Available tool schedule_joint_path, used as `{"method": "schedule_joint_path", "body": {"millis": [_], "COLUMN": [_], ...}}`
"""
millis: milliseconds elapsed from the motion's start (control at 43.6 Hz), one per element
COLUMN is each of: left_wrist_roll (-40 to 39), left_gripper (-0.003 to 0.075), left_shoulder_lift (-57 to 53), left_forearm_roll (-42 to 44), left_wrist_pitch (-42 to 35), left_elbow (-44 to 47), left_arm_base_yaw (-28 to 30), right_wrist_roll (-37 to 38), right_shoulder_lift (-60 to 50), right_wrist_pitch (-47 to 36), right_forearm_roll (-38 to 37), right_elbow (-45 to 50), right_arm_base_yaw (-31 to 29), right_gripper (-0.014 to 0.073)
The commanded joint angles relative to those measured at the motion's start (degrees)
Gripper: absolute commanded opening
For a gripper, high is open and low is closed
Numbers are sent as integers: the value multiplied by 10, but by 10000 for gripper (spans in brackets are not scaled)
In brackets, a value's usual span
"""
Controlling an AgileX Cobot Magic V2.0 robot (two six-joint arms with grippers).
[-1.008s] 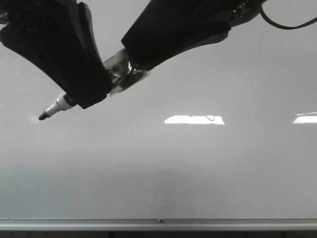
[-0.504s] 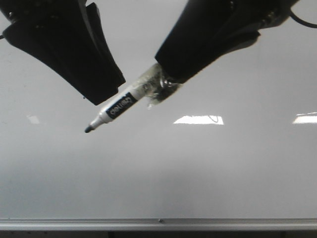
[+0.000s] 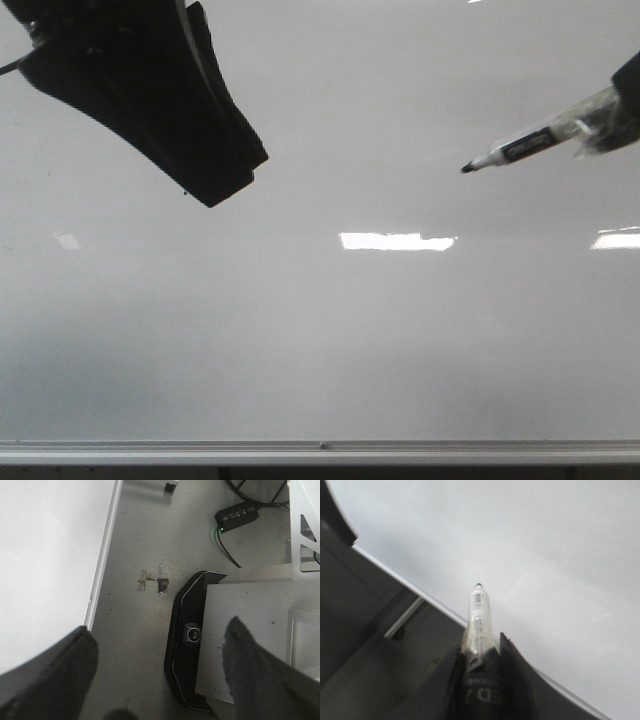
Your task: Write number 4 on whiteboard
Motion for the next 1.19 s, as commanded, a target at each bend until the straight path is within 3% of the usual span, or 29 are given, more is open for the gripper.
{"method": "schedule_joint_path", "body": {"millis": [0, 115, 252, 550, 939, 1168], "left_wrist_roll": [-6, -6, -6, -6, -6, -6], "left_gripper": [319, 130, -21, -20, -20, -20], "left_shoulder_lift": [-22, -22, -22, -22, -22, -22], "left_forearm_roll": [-25, -25, -25, -25, -25, -25], "left_wrist_pitch": [-5, -8, -8, -9, -9, -9], "left_elbow": [-17, -17, -17, -17, -17, -17], "left_arm_base_yaw": [-3, -3, -3, -3, -3, -3], "right_wrist_roll": [0, 0, 0, 16, 16, 16], "right_shoulder_lift": [-25, -29, -28, -3, 201, 237], "right_wrist_pitch": [-39, -54, -56, -191, -166, -167], "right_forearm_roll": [28, 28, 39, 84, 83, 83], "right_elbow": [-11, -11, -11, -41, -215, -233], "right_arm_base_yaw": [-20, -20, -20, -20, -20, -20], "right_gripper": [-60, -60, -60, -60, -60, -60]}}
